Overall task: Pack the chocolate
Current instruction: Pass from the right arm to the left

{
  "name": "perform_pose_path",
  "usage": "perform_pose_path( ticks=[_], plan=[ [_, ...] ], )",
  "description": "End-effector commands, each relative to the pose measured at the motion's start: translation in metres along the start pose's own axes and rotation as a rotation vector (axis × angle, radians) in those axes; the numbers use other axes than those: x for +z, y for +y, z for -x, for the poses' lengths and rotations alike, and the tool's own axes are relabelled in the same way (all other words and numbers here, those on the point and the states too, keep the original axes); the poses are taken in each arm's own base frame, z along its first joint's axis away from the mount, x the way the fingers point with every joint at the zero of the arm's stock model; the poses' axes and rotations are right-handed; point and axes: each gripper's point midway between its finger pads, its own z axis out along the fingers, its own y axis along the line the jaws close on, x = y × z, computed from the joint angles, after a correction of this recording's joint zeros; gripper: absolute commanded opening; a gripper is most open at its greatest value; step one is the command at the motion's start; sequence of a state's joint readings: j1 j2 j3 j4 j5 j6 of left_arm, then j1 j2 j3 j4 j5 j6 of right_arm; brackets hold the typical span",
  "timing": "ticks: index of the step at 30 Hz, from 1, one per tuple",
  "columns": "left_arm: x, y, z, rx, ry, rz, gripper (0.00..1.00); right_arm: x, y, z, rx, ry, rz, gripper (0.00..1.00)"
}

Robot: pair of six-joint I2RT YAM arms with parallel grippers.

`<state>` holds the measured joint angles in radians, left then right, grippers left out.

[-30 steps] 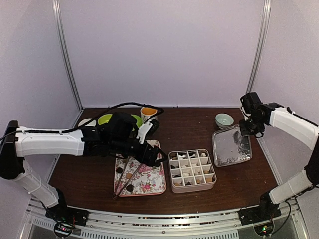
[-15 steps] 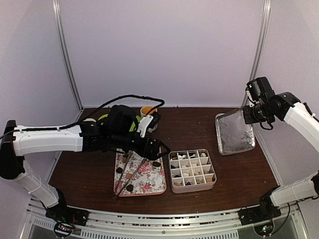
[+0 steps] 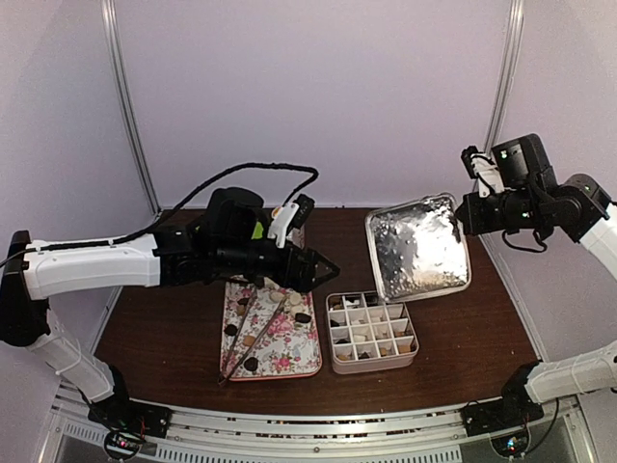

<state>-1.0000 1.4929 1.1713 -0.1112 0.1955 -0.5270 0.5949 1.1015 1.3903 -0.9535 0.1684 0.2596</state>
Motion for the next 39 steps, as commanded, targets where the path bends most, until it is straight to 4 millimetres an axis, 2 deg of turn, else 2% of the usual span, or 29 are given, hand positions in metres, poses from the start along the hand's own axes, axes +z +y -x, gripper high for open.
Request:
perform_pose_path(
  ticks=[1,4,9,16,19,20,22,23,24,26,31,34,37,39],
  plan=[
    [-0.003,-0.010,0.031,-0.047,-0.120,-0.085,0.90,-0.009,0.037,0.015,0.069,-0.088,0.184,0.00],
    [-0.003,-0.009,0.040,-0.073,-0.160,-0.129,0.88,-0.014,0.050,0.020,0.095,-0.128,0.253,0.00],
    [0.007,-0.003,0.046,-0.128,-0.169,-0.158,0.77,-0.016,0.066,0.021,0.109,-0.135,0.321,0.00],
    [0.024,-0.007,0.052,-0.145,-0.147,-0.212,0.68,-0.014,0.078,0.015,0.104,-0.113,0.357,0.00],
    [0.024,-0.010,0.055,-0.147,-0.165,-0.234,0.49,-0.013,0.081,0.012,0.114,-0.107,0.370,0.00],
    [0.023,-0.013,0.058,-0.150,-0.175,-0.252,0.41,-0.012,0.082,0.011,0.116,-0.104,0.374,0.00],
    [0.019,-0.020,0.062,-0.152,-0.190,-0.293,0.18,-0.010,0.083,0.008,0.112,-0.105,0.375,0.00],
    [0.018,-0.022,0.063,-0.157,-0.192,-0.302,0.11,-0.007,0.082,0.007,0.110,-0.110,0.366,0.00],
    [0.016,-0.022,0.063,-0.165,-0.196,-0.304,0.06,-0.005,0.079,0.007,0.110,-0.118,0.349,0.00],
    [0.013,-0.021,0.061,-0.181,-0.192,-0.297,0.05,-0.002,0.076,0.005,0.102,-0.125,0.331,0.00],
    [0.001,-0.017,0.056,-0.220,-0.185,-0.262,0.05,0.000,0.069,0.000,0.084,-0.156,0.304,0.25],
    [-0.007,-0.014,0.057,-0.236,-0.196,-0.234,0.05,-0.008,0.064,0.000,0.044,-0.190,0.297,0.33],
    [-0.016,-0.013,0.058,-0.242,-0.205,-0.210,0.06,-0.018,0.059,0.003,-0.047,-0.227,0.283,0.48],
    [-0.023,-0.012,0.058,-0.242,-0.209,-0.195,0.06,-0.026,0.056,0.005,-0.100,-0.252,0.281,0.54]
  ],
)
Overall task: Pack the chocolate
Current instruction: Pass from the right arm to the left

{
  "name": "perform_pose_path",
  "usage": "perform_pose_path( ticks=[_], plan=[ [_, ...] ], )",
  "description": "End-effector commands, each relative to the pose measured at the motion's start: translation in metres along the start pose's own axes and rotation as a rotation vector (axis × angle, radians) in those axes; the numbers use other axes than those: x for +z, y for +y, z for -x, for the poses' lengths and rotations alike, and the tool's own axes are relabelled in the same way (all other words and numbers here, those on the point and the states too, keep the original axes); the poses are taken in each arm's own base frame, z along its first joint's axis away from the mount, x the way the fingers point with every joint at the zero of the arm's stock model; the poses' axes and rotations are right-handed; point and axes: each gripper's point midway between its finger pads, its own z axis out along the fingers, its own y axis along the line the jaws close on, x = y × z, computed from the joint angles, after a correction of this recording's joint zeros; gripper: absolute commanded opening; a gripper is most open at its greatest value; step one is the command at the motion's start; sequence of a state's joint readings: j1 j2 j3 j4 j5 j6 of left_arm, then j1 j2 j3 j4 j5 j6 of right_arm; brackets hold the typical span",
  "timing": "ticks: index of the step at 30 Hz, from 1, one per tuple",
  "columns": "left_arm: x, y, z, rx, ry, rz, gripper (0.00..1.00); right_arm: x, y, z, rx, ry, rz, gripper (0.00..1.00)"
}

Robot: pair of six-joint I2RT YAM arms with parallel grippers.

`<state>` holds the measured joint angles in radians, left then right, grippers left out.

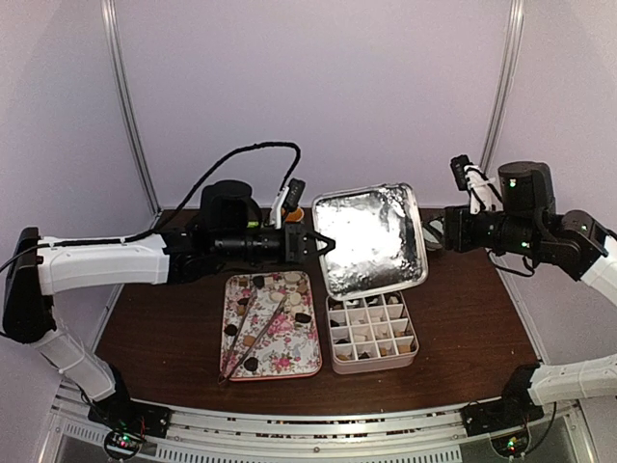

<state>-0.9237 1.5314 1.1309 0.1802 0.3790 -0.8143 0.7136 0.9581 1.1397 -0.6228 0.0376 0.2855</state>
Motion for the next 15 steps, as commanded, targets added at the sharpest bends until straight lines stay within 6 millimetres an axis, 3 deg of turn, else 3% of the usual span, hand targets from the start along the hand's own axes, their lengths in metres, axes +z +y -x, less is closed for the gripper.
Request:
perform_pose_path(
  ticks=[1,3,6,7,9,11,15],
  plan=[
    [-0.024,-0.014,0.020,0.015,-0.083,0.009,0.05,-0.020,0.000,0.018,-0.139,-0.090,0.003,0.58],
    [-0.031,-0.014,0.020,0.019,-0.086,0.025,0.06,-0.028,-0.001,0.027,-0.151,-0.152,-0.002,0.63],
    [-0.040,-0.013,0.019,0.026,-0.081,0.060,0.06,-0.049,-0.011,0.045,-0.107,-0.289,-0.037,0.95],
    [-0.044,-0.012,0.019,0.028,-0.081,0.073,0.06,-0.058,-0.017,0.050,-0.080,-0.340,-0.058,0.99],
    [-0.051,-0.012,0.020,0.031,-0.084,0.096,0.06,-0.073,-0.017,0.056,-0.099,-0.433,-0.046,1.00],
    [-0.057,-0.009,0.021,0.025,-0.085,0.127,0.06,-0.082,-0.006,0.059,-0.148,-0.478,0.022,1.00],
    [-0.065,-0.006,0.023,-0.005,-0.079,0.181,0.10,-0.069,0.020,0.054,-0.250,-0.389,0.118,1.00]
  ],
)
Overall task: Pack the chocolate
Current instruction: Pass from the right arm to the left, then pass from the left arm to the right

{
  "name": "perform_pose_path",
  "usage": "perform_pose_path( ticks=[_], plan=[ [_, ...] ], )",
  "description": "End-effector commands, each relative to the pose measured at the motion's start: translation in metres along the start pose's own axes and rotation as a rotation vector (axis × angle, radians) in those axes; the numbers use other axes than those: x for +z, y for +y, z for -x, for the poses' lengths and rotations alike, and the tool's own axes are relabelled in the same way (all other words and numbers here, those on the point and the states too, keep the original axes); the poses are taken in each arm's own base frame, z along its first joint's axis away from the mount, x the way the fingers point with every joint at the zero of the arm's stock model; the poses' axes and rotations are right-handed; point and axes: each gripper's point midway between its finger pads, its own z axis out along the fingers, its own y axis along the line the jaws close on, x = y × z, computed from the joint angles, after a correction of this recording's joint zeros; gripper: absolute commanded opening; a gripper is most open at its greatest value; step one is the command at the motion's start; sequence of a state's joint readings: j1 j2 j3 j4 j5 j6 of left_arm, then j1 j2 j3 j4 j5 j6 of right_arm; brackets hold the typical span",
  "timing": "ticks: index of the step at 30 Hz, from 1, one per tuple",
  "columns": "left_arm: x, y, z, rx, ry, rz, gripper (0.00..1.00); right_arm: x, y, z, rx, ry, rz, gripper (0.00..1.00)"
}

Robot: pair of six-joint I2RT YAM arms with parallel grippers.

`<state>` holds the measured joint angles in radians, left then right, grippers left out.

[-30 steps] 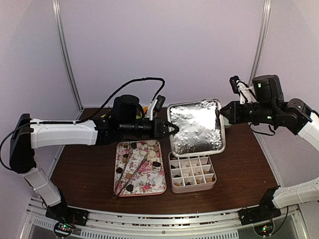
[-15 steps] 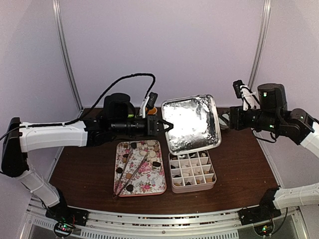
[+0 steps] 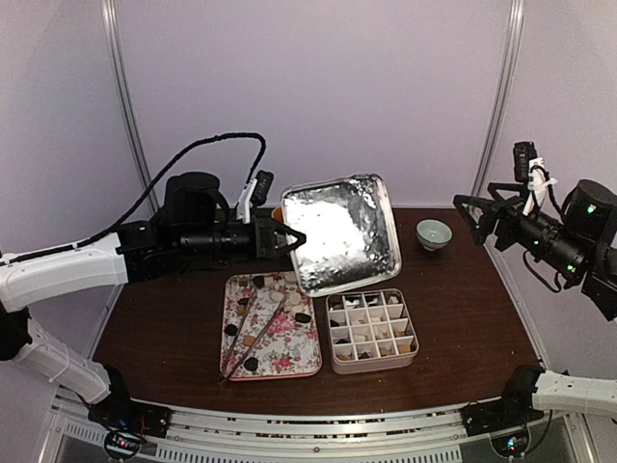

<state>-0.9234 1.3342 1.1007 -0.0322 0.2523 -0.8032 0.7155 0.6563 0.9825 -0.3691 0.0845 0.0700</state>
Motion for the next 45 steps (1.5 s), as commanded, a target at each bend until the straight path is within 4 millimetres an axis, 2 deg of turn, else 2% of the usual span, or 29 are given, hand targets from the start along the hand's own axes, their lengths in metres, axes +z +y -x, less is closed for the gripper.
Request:
perform_pose_path(
  ticks=[1,9,15,20,28,31,35,39,42,45],
  plan=[
    [-0.012,0.003,0.013,-0.012,-0.028,0.058,0.10,0.014,0.031,0.004,-0.116,0.018,0.128,1.00],
    [-0.019,0.012,0.016,-0.107,-0.040,0.097,0.10,0.024,0.089,-0.029,-0.528,0.059,0.166,1.00],
    [-0.026,0.009,0.021,-0.148,-0.064,0.079,0.10,0.023,0.128,-0.052,-0.755,0.058,0.241,1.00],
    [-0.035,0.003,0.023,-0.181,-0.083,0.053,0.10,0.025,0.155,-0.082,-0.950,0.076,0.273,1.00],
    [-0.048,-0.007,0.029,-0.256,-0.106,0.017,0.10,0.042,0.184,-0.112,-1.141,0.085,0.200,1.00],
    [-0.049,-0.017,0.030,-0.312,-0.096,-0.030,0.10,0.051,0.189,-0.111,-1.194,0.070,0.125,1.00],
    [-0.051,-0.015,0.027,-0.382,-0.080,-0.016,0.11,0.059,0.195,-0.108,-1.257,0.030,0.037,1.00],
    [-0.052,-0.012,0.024,-0.438,-0.078,-0.011,0.10,0.067,0.194,-0.109,-1.317,0.006,-0.066,0.87],
    [-0.053,-0.012,0.023,-0.475,-0.083,-0.018,0.10,0.069,0.193,-0.107,-1.327,-0.026,-0.106,0.66],
    [-0.053,-0.012,0.020,-0.490,-0.082,-0.032,0.11,0.070,0.195,-0.105,-1.325,-0.040,-0.103,0.53]
  ],
)
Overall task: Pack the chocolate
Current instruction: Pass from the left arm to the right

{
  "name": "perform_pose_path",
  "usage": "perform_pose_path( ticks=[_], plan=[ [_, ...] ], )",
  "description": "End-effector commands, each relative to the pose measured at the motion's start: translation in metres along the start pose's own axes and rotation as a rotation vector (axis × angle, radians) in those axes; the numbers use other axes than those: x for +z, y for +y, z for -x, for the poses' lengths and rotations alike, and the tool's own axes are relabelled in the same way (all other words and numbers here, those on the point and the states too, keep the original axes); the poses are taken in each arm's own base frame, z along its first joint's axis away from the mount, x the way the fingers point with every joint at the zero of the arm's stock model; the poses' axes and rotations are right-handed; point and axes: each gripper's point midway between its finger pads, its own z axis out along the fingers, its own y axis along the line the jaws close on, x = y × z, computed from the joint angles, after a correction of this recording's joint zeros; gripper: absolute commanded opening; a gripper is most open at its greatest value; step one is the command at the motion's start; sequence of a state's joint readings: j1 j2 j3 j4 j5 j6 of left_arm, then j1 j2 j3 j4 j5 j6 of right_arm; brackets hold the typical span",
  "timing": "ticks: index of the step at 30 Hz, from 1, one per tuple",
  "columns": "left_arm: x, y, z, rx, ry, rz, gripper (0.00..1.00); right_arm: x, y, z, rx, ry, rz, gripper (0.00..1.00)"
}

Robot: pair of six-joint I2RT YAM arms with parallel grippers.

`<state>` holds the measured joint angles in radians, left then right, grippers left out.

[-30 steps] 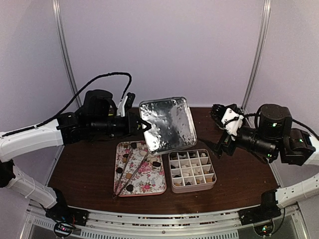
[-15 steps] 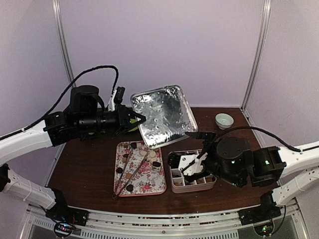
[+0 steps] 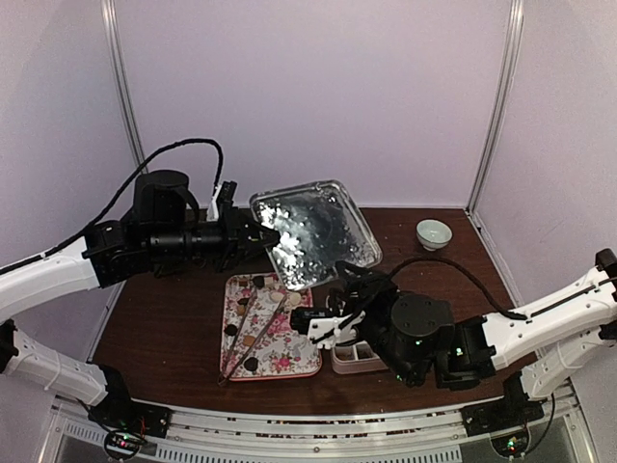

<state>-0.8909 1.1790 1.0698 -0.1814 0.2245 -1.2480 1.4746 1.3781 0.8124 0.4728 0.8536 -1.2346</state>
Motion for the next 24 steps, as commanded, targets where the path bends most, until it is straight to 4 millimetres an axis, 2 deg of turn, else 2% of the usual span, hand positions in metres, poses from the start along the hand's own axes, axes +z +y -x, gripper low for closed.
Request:
perform_pose_path(
  ticks=[1,3,5,8,11,14,18,22,24],
  plan=[
    [-0.008,-0.020,0.006,-0.037,-0.026,-0.095,0.11,-0.002,-0.030,0.000,0.048,0.017,-0.107,0.48],
    [-0.008,-0.019,0.005,-0.042,-0.022,-0.095,0.11,-0.001,-0.033,0.002,0.049,0.016,-0.118,0.38],
    [-0.009,-0.019,0.005,-0.047,-0.022,-0.098,0.11,0.001,-0.033,0.003,0.039,0.015,-0.121,0.33],
    [-0.008,-0.019,0.004,-0.052,-0.022,-0.105,0.11,0.002,-0.032,0.005,0.030,0.013,-0.123,0.33],
    [-0.008,-0.022,0.005,-0.070,-0.028,-0.129,0.11,0.004,-0.029,0.005,0.023,0.005,-0.116,0.37],
    [-0.007,-0.023,0.004,-0.072,-0.019,-0.135,0.11,0.006,-0.030,0.006,0.027,0.010,-0.120,0.29],
    [-0.007,-0.025,0.004,-0.066,-0.017,-0.151,0.11,0.009,-0.028,0.006,0.006,0.016,-0.125,0.26],
    [-0.008,-0.023,0.003,-0.072,-0.020,-0.154,0.11,0.012,-0.030,0.004,0.004,0.019,-0.147,0.17],
    [-0.009,-0.023,0.003,-0.075,-0.022,-0.158,0.11,0.013,-0.031,0.004,0.007,0.020,-0.148,0.09]
  ],
)
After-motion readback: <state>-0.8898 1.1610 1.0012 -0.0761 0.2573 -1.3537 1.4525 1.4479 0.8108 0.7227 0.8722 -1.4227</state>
